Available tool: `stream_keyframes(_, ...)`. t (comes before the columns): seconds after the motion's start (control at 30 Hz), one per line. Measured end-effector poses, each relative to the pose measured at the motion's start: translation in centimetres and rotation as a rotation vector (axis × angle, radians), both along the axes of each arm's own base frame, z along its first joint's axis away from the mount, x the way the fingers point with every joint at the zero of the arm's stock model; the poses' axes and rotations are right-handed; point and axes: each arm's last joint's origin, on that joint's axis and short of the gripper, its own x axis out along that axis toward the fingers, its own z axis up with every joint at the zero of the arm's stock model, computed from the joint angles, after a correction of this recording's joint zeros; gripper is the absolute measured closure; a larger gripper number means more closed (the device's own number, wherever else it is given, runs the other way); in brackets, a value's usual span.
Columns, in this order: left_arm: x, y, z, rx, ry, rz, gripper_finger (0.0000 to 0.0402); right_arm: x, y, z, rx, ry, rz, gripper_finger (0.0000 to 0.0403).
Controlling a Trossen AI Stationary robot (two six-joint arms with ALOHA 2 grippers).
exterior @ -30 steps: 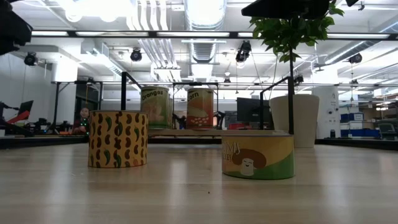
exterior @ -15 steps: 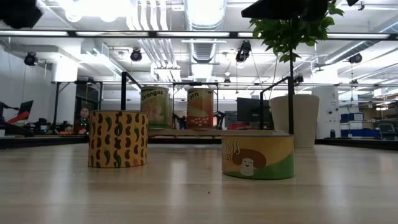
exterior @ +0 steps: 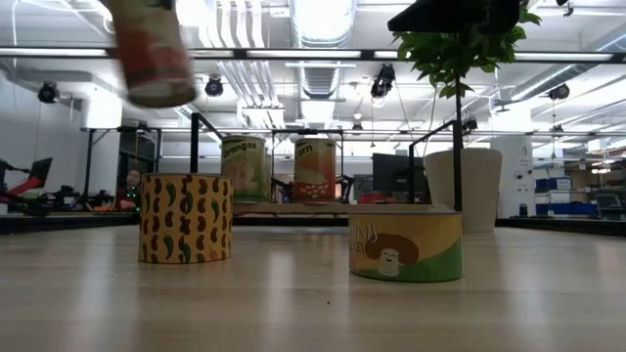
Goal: Pick and place cans onto a shelf
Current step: Put the canned corn on the shelf
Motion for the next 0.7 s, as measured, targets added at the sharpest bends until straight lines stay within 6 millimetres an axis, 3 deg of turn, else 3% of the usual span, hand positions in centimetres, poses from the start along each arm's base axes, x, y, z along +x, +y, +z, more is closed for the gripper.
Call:
stream_keyframes(0.33, 5.4, 6.5, 4.2, 0.188, -0.055, -0.210, 0.0087, -1.4, -0.1, 0.4, 0.034, 0.025, -0.010, 0.0394)
stream_keyframes(0.53, 8.9, 10.4, 5.5, 0.315, -0.032, -0.364, 0.0087, -2.6, -0.2, 0.7, 0.061, 0.033, -0.019, 0.0394)
stream_keyframes(0.7, 10.7, 13.5, 5.8, 0.375, -0.008, -0.413, 0.0087, -3.5, -0.2, 0.8, 0.101, 0.045, -0.026, 0.0394)
